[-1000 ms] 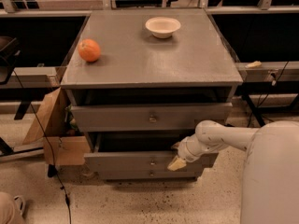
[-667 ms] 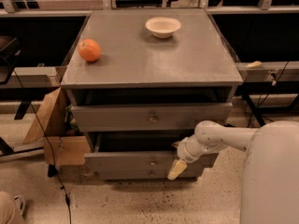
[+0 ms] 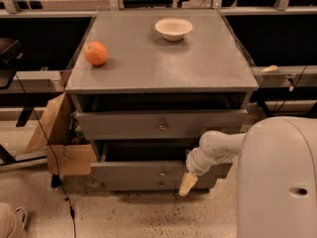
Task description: Open middle drawer
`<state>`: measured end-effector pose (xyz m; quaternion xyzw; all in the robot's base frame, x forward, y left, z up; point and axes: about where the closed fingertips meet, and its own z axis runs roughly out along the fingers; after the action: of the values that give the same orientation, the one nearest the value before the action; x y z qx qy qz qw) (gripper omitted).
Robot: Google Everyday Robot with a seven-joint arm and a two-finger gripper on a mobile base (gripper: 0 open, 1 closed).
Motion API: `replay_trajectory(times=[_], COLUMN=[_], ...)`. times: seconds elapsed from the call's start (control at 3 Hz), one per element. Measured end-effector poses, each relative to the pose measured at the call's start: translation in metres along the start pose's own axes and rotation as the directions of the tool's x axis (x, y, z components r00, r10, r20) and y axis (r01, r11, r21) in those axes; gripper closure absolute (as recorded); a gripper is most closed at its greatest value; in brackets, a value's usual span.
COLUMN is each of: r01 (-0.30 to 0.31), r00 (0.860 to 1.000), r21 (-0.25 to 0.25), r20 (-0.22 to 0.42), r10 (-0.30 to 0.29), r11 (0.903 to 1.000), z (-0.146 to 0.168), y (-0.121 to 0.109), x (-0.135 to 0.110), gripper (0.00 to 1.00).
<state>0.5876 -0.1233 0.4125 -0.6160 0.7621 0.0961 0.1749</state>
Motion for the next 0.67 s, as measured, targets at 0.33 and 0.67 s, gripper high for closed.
replay_trajectory(times=[0.33, 0.67], r01=[-0.033, -0.043], r00=[0.996, 0.994], r21=[0.010, 0.009], r20=[-0.085, -0.097], r10=[0.034, 0.043], r11=[0.9994, 0.9990], z=[-0.0033, -0.0037], y=[0.0133, 0.0158], x=[0.0298, 0.0349], gripper=[0.00, 0.00])
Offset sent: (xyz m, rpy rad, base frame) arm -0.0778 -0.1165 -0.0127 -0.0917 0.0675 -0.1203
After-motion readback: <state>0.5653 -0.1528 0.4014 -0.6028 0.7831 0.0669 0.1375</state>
